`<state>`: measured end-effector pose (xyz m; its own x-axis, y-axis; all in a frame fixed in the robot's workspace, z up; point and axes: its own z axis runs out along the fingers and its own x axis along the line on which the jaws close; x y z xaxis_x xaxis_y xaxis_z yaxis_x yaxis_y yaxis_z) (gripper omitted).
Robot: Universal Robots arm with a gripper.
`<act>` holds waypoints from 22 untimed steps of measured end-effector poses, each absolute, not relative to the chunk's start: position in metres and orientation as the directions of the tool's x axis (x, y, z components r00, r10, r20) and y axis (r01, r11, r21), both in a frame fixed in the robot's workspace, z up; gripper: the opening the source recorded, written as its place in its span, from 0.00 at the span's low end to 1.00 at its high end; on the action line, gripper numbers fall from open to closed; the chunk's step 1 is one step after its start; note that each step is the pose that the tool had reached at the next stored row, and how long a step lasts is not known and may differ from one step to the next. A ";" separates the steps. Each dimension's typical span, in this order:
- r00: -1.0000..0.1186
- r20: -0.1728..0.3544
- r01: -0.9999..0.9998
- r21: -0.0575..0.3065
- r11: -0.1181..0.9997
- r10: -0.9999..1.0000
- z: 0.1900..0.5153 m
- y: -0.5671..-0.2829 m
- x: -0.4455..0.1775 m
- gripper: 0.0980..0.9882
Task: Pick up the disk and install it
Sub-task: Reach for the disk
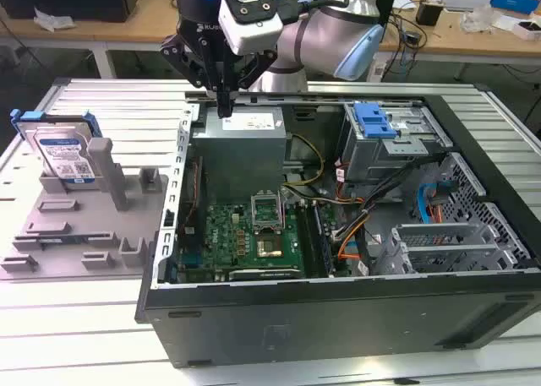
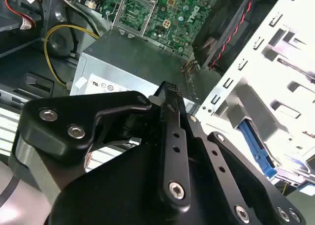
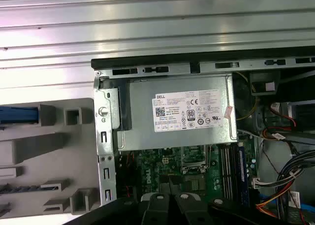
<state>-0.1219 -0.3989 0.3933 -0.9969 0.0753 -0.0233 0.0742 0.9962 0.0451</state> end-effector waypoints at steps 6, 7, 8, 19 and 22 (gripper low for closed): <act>-0.997 -0.023 0.074 0.045 0.996 0.075 0.393 -0.399 -0.122 0.01; -0.997 -0.023 0.074 0.045 0.996 0.075 0.393 -0.399 -0.122 0.01; -0.997 -0.023 0.074 0.045 0.996 0.075 0.393 -0.399 -0.122 0.01; -0.997 -0.019 0.074 0.045 0.996 0.075 0.391 -0.397 -0.151 0.01; -0.997 -0.019 0.074 0.045 0.996 0.074 0.388 -0.395 -0.186 0.01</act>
<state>-0.1858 -0.3952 0.3885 -0.9970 0.0745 -0.0189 0.0736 0.9963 0.0447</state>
